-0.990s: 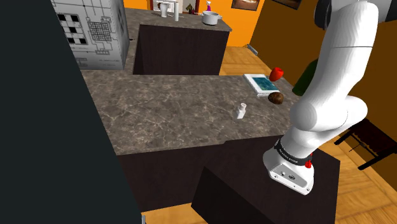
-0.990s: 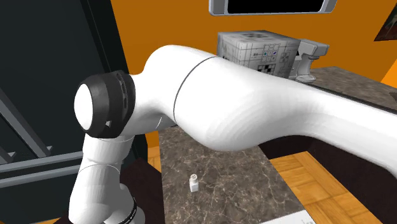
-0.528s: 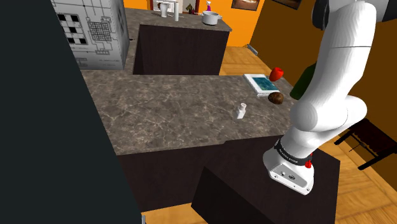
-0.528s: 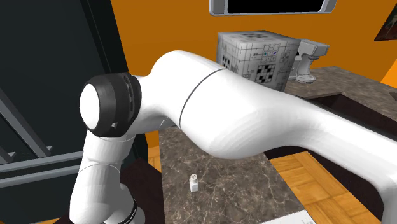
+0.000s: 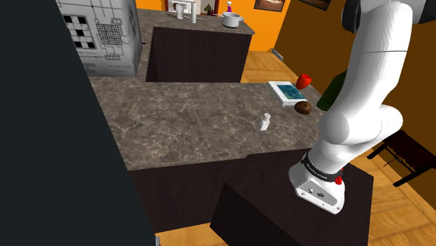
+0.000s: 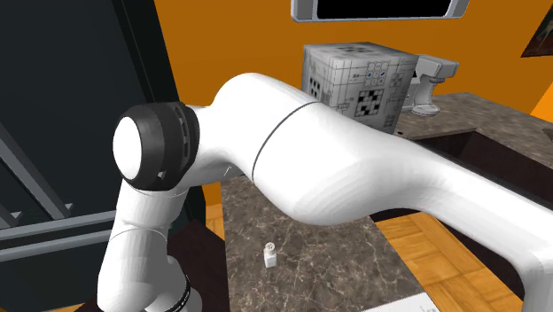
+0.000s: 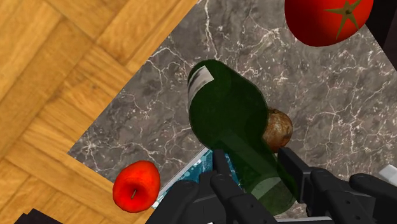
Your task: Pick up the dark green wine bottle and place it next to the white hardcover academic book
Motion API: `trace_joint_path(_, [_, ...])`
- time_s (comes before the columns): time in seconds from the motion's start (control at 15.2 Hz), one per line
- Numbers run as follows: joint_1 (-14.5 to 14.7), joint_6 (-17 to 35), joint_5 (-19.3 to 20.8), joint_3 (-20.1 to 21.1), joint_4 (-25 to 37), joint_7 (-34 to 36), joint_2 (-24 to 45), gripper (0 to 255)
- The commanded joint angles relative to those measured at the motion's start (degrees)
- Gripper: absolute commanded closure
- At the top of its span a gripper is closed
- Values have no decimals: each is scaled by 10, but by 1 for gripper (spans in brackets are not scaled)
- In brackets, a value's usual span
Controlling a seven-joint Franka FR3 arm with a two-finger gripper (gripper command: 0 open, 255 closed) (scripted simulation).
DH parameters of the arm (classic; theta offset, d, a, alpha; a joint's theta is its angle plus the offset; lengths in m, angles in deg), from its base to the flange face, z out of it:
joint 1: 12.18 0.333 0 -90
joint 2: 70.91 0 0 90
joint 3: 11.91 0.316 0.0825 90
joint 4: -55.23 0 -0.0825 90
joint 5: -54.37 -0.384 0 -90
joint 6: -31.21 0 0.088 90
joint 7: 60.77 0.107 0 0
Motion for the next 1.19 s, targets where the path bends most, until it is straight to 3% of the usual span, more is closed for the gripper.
trace_joint_path(0.0, [0,0,0,0,0,0,0,255])
trace_joint_path(0.07, [0,0,0,0,0,0,0,0])
trace_joint_path(0.4, [0,0,0,0,0,0,0,0])
trace_joint_path(0.66, [-26,-70,7,-2,76,10,-2,0])
trace_joint_path(1.12, [-26,-70,7,-2,76,10,-2,0])
